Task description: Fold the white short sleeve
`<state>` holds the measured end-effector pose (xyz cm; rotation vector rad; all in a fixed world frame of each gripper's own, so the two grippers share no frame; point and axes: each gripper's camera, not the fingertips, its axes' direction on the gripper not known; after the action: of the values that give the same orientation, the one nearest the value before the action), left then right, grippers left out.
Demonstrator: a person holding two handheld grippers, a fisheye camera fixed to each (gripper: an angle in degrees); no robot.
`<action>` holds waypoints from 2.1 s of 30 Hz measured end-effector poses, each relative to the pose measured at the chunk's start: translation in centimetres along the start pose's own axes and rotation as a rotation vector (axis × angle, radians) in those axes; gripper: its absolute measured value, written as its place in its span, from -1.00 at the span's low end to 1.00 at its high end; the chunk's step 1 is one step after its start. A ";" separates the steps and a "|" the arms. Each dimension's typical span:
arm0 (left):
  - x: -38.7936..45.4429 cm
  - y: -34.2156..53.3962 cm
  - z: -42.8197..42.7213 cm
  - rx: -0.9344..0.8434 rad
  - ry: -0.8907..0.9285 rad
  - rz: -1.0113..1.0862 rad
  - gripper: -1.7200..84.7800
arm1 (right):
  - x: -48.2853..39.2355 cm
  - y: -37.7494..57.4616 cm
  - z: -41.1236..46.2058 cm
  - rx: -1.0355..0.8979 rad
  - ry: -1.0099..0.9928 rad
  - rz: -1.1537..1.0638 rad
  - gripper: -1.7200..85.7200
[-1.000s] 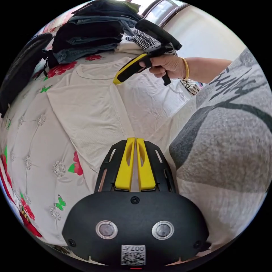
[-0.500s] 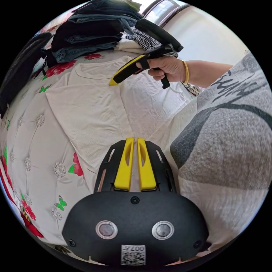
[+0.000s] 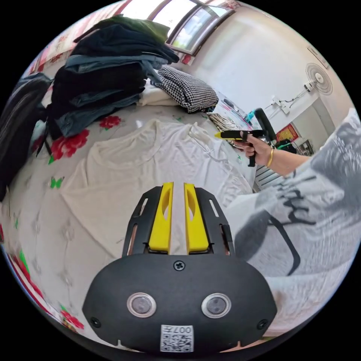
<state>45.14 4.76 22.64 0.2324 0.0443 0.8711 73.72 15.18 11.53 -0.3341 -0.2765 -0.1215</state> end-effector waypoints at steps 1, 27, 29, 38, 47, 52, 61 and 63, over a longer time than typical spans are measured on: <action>-0.3 -2.3 1.0 -0.013 0.010 0.037 -0.85 | 1.4 0.2 -0.7 0.017 -0.010 0.046 -0.91; 11.7 -28.9 25.0 -0.223 0.141 0.513 -0.98 | 11.7 5.6 -8.6 0.186 -0.282 0.192 -0.96; 13.4 -29.8 23.1 -0.150 0.170 0.565 -0.98 | 11.8 6.3 -10.0 0.216 -0.296 0.174 -0.96; 12.1 -30.5 22.5 -0.147 0.159 0.485 -0.98 | 13.2 9.2 -11.3 0.281 -0.431 0.225 -0.96; 11.2 -28.8 16.7 -0.072 0.131 0.490 -0.98 | 4.6 8.9 -13.5 0.234 -0.312 -0.128 -0.96; 9.5 -24.2 11.1 -0.003 0.062 0.478 -0.98 | -3.8 9.4 -11.9 0.106 -0.191 -0.457 -0.96; 4.6 -14.1 10.1 -0.149 -0.046 0.342 -0.98 | -12.2 13.1 -2.7 -0.171 -0.164 -0.757 -0.96; 3.9 -12.6 11.5 -0.210 -0.063 0.327 -0.98 | -13.5 14.3 -0.1 -0.239 -0.139 -0.802 -0.96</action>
<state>58.69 -2.18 31.26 0.0698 -0.1474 1.1848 63.20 29.54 3.14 -0.4544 -0.5256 -0.9286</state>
